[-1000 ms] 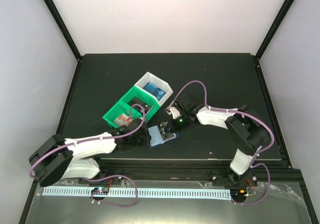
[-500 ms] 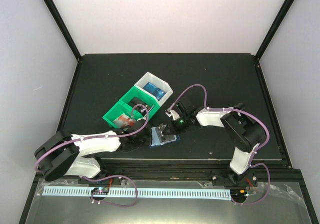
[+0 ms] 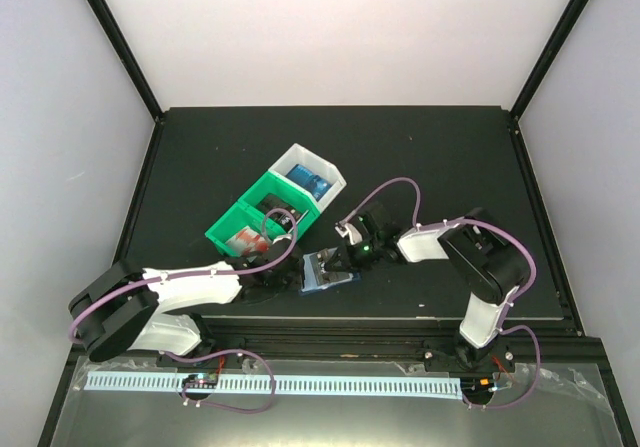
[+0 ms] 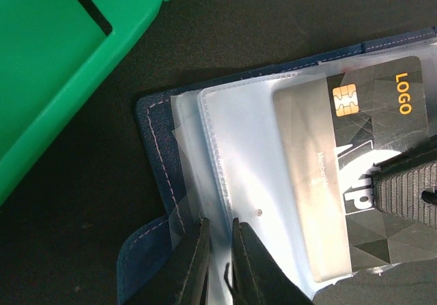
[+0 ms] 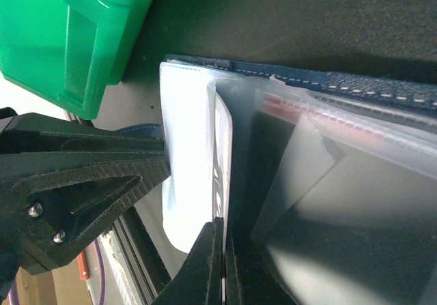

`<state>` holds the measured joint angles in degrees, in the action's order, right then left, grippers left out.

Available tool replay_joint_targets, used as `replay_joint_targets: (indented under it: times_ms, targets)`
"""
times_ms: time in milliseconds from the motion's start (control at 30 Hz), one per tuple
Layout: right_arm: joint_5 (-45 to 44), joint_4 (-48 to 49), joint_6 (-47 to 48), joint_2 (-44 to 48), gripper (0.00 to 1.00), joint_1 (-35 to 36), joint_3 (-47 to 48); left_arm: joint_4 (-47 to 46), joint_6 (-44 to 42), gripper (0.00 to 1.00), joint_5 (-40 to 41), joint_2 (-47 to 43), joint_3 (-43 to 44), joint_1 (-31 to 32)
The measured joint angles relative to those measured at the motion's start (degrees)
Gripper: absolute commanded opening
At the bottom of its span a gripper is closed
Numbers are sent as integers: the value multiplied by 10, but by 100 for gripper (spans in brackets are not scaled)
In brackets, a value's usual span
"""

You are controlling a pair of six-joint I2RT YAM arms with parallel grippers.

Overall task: Put the credit cards into the card holder
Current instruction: Insert the credit card into the card holder.

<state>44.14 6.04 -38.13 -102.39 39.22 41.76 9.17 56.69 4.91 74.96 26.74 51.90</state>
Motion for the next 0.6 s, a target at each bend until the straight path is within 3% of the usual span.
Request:
replay_joint_targets:
  times_ms: [367, 600]
  targets:
    - [0, 56, -38, -5, 8, 13, -16, -14, 7, 14, 2, -9, -11, 3]
    - [-26, 39, -43, 5, 29, 26, -16, -15, 9, 17, 2, -15, -14, 4]
